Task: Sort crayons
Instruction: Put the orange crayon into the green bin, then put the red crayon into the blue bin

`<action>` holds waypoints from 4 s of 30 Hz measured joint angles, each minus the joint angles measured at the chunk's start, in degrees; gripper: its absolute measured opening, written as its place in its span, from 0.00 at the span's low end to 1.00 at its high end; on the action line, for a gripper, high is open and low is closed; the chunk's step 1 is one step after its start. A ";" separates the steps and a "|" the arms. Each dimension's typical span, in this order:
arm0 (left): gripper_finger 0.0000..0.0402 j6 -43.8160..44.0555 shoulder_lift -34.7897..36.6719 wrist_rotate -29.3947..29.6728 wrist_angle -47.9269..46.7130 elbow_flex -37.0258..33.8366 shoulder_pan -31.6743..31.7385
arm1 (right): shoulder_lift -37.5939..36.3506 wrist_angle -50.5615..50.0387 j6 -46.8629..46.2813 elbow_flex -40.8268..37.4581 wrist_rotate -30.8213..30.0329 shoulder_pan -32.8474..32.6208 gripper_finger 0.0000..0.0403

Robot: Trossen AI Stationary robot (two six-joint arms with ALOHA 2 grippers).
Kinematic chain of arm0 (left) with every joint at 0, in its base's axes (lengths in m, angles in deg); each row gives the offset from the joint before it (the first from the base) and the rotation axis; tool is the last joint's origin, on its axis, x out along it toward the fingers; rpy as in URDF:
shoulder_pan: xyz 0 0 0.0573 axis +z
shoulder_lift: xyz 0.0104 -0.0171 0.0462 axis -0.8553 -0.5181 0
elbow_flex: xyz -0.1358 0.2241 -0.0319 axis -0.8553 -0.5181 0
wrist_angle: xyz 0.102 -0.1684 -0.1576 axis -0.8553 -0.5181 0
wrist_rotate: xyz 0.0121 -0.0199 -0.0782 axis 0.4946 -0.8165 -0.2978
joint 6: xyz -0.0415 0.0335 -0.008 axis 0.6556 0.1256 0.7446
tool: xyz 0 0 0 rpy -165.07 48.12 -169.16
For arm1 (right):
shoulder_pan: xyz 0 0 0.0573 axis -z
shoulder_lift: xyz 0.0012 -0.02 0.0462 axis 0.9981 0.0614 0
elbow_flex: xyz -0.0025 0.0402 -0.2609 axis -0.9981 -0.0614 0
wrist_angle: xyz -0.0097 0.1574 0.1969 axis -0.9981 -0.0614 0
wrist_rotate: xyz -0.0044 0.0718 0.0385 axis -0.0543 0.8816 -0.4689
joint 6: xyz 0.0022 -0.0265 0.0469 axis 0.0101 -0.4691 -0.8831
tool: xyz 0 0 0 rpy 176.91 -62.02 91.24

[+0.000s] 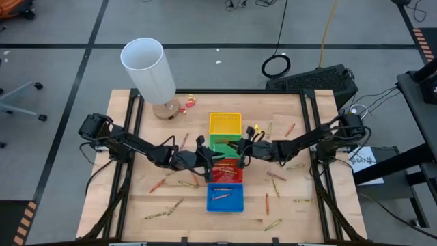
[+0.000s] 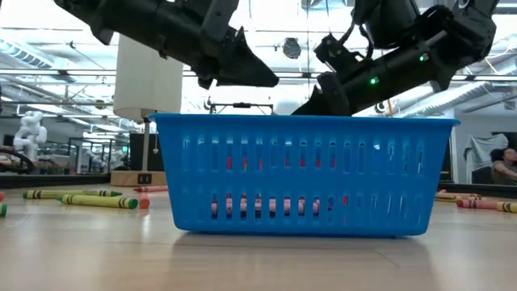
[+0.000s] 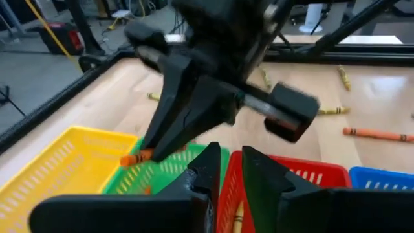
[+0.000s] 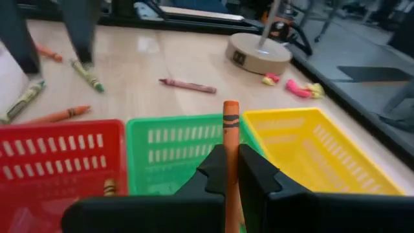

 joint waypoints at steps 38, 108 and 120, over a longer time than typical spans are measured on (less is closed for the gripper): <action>0.25 45.49 16.76 15.62 -65.28 -5.34 -0.20 | -6.00 -1.69 -2.90 0.00 0.02 -10.66 0.34; 0.05 42.69 0.58 15.38 -30.00 -18.02 4.82 | -6.00 -4.03 -5.42 0.00 0.07 -11.70 0.34; 0.02 30.35 9.51 13.04 -29.04 -15.24 -0.33 | -6.00 -4.02 -7.02 0.00 0.03 -12.44 0.34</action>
